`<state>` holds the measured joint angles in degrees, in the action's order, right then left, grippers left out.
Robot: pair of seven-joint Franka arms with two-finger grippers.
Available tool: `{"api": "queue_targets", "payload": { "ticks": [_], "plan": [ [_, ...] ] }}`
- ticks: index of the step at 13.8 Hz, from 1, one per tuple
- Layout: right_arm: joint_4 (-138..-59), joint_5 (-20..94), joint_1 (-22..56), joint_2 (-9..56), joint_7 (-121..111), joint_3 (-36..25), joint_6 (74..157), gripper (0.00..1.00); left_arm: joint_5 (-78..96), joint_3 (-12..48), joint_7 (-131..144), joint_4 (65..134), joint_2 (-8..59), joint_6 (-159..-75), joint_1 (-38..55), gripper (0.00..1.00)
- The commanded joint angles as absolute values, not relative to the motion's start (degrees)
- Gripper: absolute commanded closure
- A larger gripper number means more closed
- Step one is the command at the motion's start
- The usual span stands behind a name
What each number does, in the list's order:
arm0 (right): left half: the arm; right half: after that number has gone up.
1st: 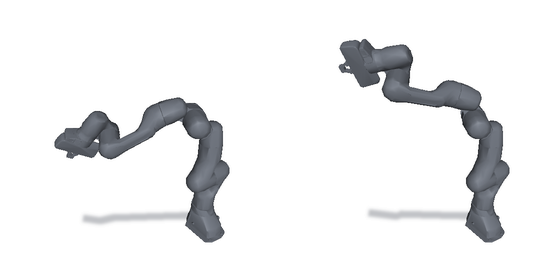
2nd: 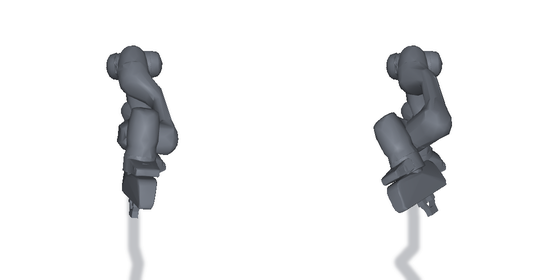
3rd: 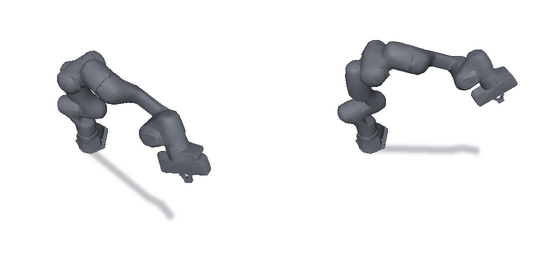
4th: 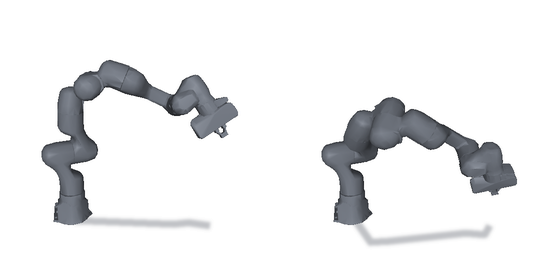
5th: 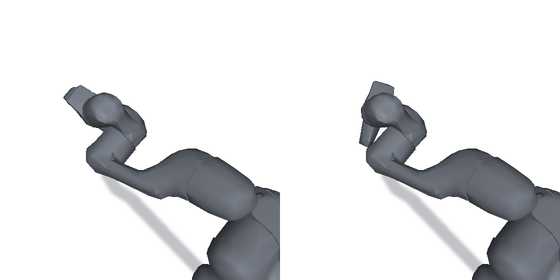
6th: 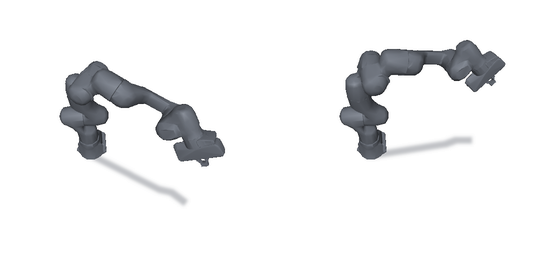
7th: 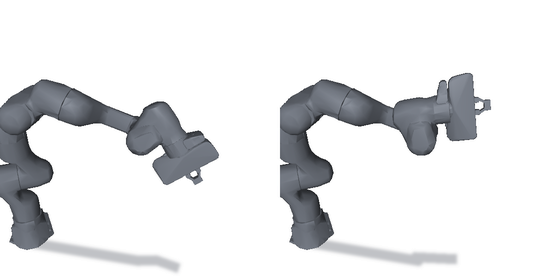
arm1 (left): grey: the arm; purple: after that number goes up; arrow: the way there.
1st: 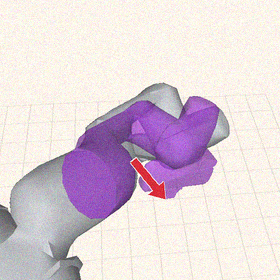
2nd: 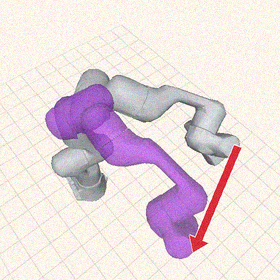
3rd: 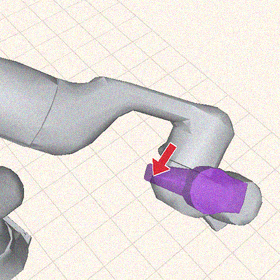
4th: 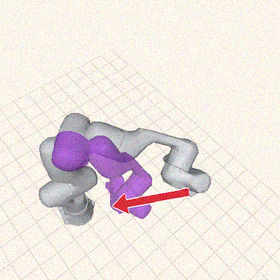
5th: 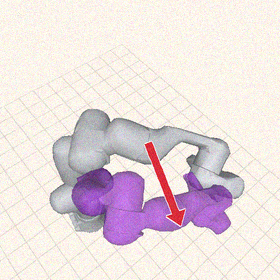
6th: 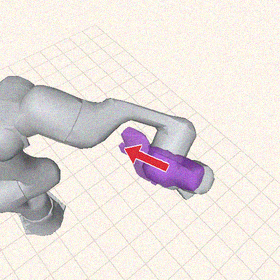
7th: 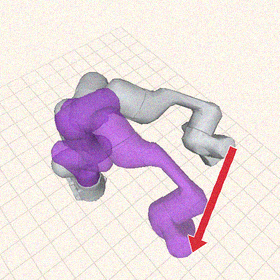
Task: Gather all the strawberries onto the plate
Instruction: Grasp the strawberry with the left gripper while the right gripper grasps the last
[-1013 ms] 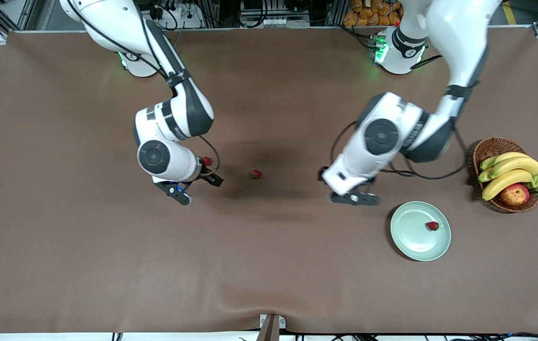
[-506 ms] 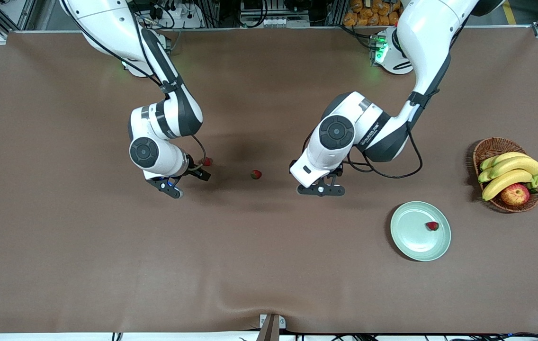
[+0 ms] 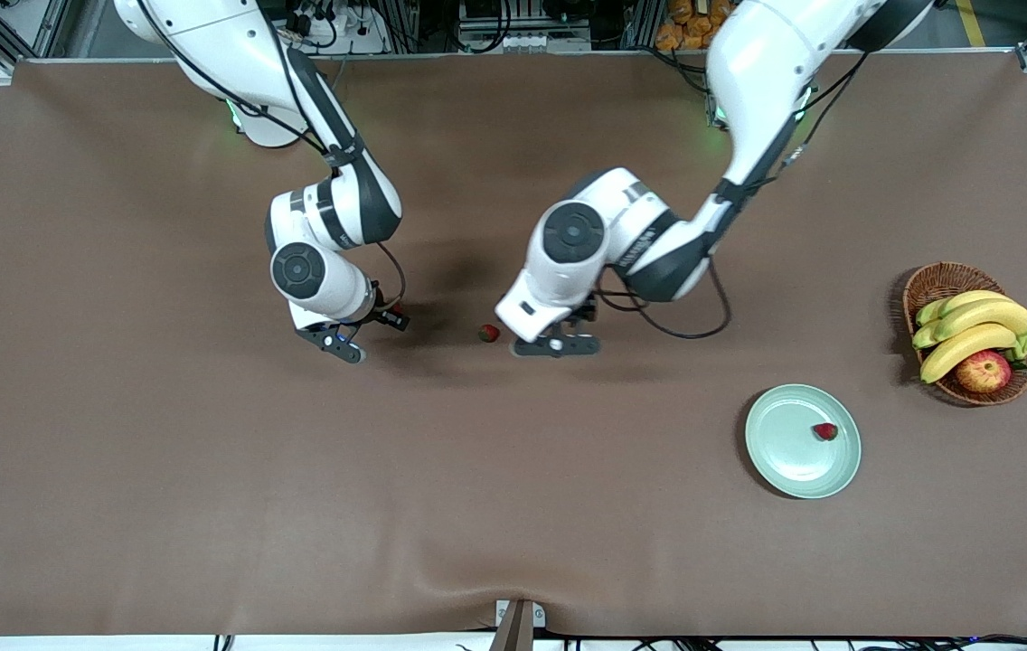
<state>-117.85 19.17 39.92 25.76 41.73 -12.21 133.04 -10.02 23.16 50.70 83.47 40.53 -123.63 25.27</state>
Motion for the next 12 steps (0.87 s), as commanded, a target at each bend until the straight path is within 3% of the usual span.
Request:
{"api": "queue_targets", "payload": {
  "ticks": [1, 5, 7, 8, 10, 12],
  "plan": [
    [-119.4, 19.4, 40.6, 25.1, 41.6, -12.3, 134.6, 0.42, -11.2, 19.7, 53.7, 80.5, 44.0, -128.6, 29.5, 0.00],
    [-121.1, 19.4, 41.4, 25.2, 41.6, -12.3, 135.6, 0.42, -11.3, 8.0, 53.8, 79.0, 48.6, -137.7, 40.8, 0.00],
    [-121.6, 19.4, 41.7, 25.2, 41.6, -12.3, 136.1, 0.43, -11.2, 6.2, 53.9, 76.0, 51.6, -139.1, 42.9, 0.00],
    [-122.1, 19.4, 42.0, 25.2, 41.6, -12.3, 136.4, 0.48, -11.2, 6.2, 53.7, 75.1, 52.4, -139.7, 43.0, 0.00],
    [-122.1, 19.4, 42.3, 25.1, 41.8, -12.3, 136.5, 0.73, -11.4, 4.8, 53.2, 74.9, 53.1, -140.3, 44.9, 0.00],
    [-121.9, 19.4, 42.2, 25.2, 41.8, -12.3, 136.8, 0.91, -11.6, 3.2, 53.0, 75.2, 53.3, -140.3, 46.8, 0.00]
  ]
}}
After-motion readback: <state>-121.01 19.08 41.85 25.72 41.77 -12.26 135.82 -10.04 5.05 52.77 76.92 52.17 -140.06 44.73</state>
